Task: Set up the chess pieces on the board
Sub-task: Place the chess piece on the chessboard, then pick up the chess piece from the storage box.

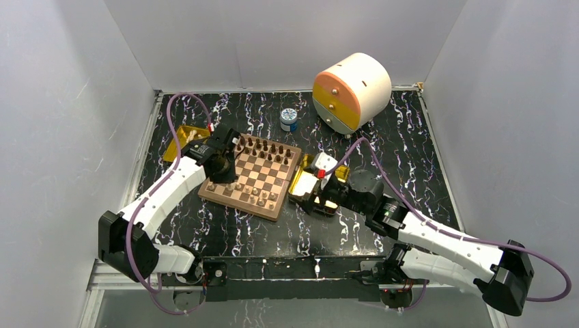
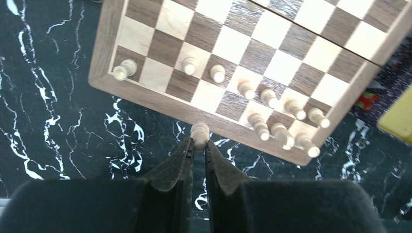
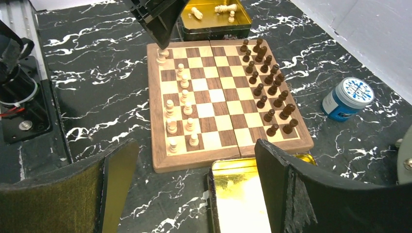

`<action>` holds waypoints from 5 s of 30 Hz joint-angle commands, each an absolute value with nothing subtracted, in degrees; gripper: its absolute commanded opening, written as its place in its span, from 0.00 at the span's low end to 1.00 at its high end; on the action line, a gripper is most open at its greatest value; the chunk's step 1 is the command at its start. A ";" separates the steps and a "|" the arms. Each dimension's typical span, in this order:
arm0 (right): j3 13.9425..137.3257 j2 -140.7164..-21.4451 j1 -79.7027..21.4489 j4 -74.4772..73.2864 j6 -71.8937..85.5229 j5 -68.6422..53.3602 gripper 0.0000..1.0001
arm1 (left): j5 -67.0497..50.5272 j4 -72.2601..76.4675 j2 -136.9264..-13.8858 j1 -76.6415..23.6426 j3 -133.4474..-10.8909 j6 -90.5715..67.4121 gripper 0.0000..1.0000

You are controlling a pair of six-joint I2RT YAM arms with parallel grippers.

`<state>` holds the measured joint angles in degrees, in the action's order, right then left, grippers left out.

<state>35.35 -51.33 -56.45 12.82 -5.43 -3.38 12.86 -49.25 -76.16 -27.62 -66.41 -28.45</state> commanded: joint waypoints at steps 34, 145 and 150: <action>37.56 -48.60 -56.67 8.47 -7.95 -1.20 0.99 | 29.54 -27.13 -67.63 -31.38 -44.99 -35.00 0.01; 40.10 -46.70 -56.64 4.22 4.39 5.77 0.99 | 11.14 -25.45 -88.83 -1.20 -72.05 -16.89 0.32; 40.54 -46.90 -56.68 4.06 3.65 4.45 0.98 | 7.56 -15.56 -92.29 4.13 -69.29 -17.37 0.32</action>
<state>39.11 -47.57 -56.45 0.54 5.23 4.62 11.22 -23.73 -91.29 1.39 -70.04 -18.74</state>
